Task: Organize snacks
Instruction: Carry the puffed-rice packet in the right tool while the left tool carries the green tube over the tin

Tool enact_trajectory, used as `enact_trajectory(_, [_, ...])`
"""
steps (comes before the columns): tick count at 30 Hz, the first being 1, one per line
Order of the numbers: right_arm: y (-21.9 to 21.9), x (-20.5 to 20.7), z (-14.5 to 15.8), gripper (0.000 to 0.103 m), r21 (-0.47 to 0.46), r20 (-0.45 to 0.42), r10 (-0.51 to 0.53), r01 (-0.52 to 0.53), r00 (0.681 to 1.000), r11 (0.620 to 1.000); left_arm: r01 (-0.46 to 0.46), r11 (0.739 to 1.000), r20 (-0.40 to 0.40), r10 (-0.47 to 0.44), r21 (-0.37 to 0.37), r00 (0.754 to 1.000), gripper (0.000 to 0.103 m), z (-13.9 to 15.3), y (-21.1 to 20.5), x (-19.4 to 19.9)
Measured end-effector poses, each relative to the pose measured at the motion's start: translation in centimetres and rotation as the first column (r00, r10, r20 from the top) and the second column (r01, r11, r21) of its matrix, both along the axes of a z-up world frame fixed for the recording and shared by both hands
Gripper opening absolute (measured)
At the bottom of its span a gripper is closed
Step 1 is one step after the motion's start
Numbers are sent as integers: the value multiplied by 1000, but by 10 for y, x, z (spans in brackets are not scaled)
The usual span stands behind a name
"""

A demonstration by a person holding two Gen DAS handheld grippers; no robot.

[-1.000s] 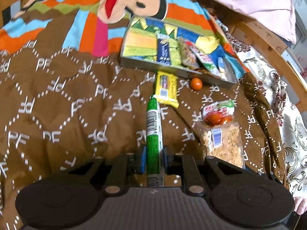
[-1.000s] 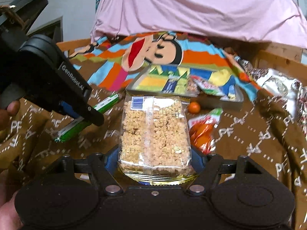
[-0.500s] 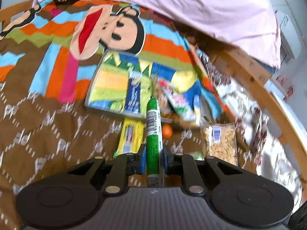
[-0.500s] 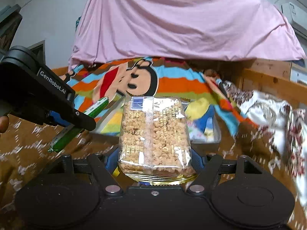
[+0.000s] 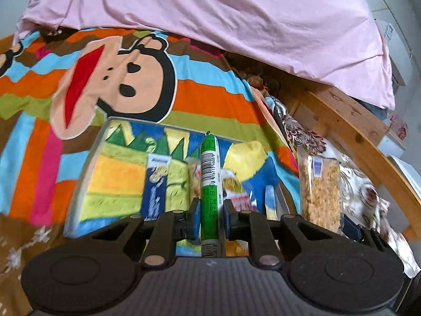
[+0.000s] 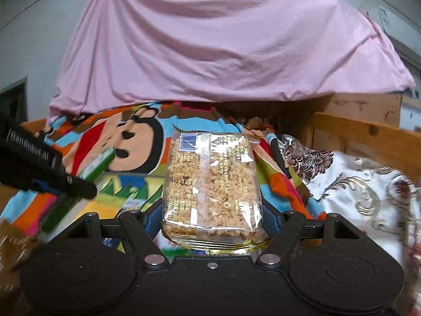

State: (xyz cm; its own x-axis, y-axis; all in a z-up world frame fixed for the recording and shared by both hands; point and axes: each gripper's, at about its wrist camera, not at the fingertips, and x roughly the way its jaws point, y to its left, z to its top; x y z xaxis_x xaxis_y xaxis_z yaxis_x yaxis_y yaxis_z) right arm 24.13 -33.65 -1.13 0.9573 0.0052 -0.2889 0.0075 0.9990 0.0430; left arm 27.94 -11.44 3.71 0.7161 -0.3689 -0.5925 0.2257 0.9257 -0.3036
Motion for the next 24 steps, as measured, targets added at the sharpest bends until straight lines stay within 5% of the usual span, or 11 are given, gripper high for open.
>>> enact_trajectory(12, [-28,103,-22,75,110,-49,77,-72,996,991,-92,996,-41,92,-4,995,19,-40,-24,105])
enact_trajectory(24, [-27,151,-39,75,184,-161,123,-92,979,979,-213,977,-89,213,15,973,19,-65,-21,151])
